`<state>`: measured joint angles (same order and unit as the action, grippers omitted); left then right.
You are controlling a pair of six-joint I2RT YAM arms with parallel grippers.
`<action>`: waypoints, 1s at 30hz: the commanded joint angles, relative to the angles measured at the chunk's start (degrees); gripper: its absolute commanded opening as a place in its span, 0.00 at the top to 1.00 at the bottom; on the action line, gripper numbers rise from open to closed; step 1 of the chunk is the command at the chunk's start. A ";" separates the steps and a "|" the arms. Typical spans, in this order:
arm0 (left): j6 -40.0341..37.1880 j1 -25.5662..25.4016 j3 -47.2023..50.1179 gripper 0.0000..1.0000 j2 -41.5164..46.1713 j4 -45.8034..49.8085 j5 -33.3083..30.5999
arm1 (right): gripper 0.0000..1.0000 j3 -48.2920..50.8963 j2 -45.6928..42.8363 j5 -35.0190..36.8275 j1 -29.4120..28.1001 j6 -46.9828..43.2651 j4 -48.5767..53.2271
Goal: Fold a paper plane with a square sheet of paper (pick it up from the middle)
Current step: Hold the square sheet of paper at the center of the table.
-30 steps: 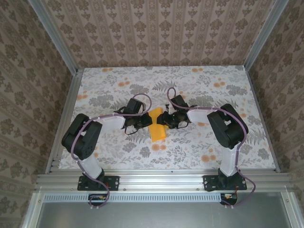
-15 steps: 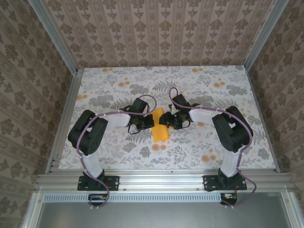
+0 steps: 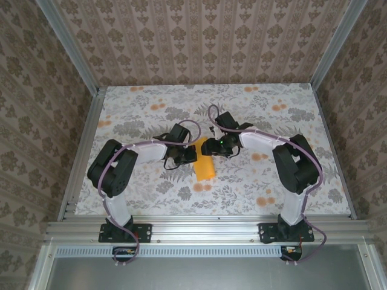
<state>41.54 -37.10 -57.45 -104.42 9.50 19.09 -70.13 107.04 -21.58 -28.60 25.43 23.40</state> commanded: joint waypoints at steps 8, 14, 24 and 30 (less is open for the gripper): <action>0.79 -0.16 -2.11 0.95 0.82 0.96 0.75 | 0.56 -2.20 3.67 4.22 -0.87 -3.24 4.35; 2.14 0.45 -1.73 0.74 3.92 -0.89 1.12 | 0.60 1.05 2.83 6.10 0.12 1.61 0.72; 4.73 2.74 2.71 0.57 8.04 -4.07 0.09 | 0.64 2.71 2.74 9.21 0.89 5.38 -0.44; 4.95 3.31 3.69 0.57 8.77 -4.22 -0.45 | 0.63 3.24 2.88 8.66 1.35 6.17 -1.08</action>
<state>45.50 -34.20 -54.59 -97.21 5.74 19.27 -68.20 110.00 -15.51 -28.10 30.48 22.79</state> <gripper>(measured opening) 0.425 0.366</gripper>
